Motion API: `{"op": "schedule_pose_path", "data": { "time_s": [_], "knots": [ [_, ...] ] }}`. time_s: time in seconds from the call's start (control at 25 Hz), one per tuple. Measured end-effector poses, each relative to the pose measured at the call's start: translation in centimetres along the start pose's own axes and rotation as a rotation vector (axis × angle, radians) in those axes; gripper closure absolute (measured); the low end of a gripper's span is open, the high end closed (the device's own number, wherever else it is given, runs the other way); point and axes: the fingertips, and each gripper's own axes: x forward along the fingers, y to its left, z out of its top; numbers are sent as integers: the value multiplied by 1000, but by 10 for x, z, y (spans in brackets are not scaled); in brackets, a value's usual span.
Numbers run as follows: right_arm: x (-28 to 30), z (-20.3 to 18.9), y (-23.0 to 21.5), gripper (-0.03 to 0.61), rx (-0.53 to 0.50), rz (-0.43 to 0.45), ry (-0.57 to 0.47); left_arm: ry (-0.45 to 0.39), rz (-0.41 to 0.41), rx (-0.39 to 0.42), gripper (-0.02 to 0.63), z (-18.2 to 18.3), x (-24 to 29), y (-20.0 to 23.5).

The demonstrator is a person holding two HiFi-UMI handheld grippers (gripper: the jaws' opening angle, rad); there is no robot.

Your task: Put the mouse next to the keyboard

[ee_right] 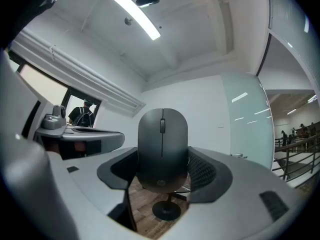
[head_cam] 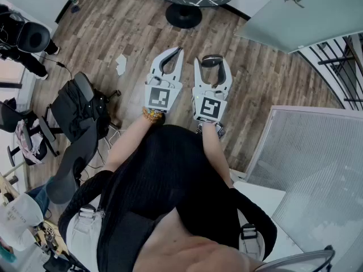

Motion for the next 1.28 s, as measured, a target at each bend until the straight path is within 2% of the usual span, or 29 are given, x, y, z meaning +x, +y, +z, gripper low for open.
{"op": "schedule_pose_path", "data": {
  "time_s": [0.24,0.44,0.68,0.92,1.28],
  "knots": [
    [56,-5,18,291,-21,-39,21,26,-51,-1,597,-9,28,56],
    [96,-4,31,291,-36,-78,32,15,-99,-42,597,-17,50,91],
    [119,-10,34,291,-71,-106,74,21,-129,-107,597,-32,68,108],
    [150,-21,22,291,-70,-122,94,19,-156,-116,597,-43,97,115],
    [226,-35,9,291,-14,-124,57,39,-103,-81,597,-63,152,165]
  ]
}}
